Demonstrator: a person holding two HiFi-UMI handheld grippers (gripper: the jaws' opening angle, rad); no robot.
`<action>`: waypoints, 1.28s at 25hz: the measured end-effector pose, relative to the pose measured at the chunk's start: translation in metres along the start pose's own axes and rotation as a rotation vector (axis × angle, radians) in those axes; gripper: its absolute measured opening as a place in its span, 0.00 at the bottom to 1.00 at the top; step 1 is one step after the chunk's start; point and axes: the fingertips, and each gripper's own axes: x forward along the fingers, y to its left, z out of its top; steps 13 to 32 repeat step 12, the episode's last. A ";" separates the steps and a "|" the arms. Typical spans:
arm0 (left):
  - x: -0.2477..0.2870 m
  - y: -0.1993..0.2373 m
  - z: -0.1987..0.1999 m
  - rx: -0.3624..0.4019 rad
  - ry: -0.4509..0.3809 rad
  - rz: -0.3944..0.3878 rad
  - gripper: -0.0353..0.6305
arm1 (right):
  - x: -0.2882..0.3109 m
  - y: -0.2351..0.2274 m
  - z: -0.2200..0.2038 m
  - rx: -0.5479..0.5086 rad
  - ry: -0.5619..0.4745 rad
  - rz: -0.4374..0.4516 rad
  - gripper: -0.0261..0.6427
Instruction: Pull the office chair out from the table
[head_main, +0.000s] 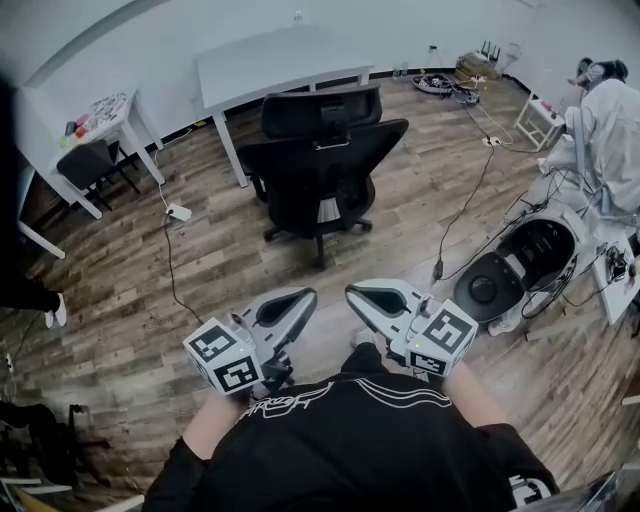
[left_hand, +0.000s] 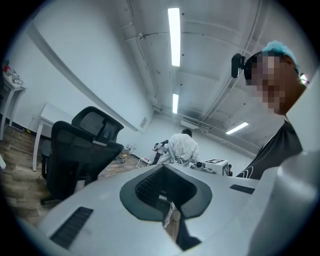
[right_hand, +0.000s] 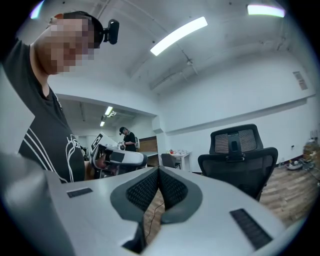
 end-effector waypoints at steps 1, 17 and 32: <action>0.001 0.000 0.002 -0.006 -0.005 -0.004 0.06 | 0.000 -0.001 0.001 -0.002 -0.001 0.000 0.09; 0.006 0.005 0.001 -0.009 0.007 -0.030 0.06 | 0.004 -0.007 0.000 -0.003 0.025 -0.002 0.09; 0.006 0.005 0.001 -0.009 0.007 -0.030 0.06 | 0.004 -0.007 0.000 -0.003 0.025 -0.002 0.09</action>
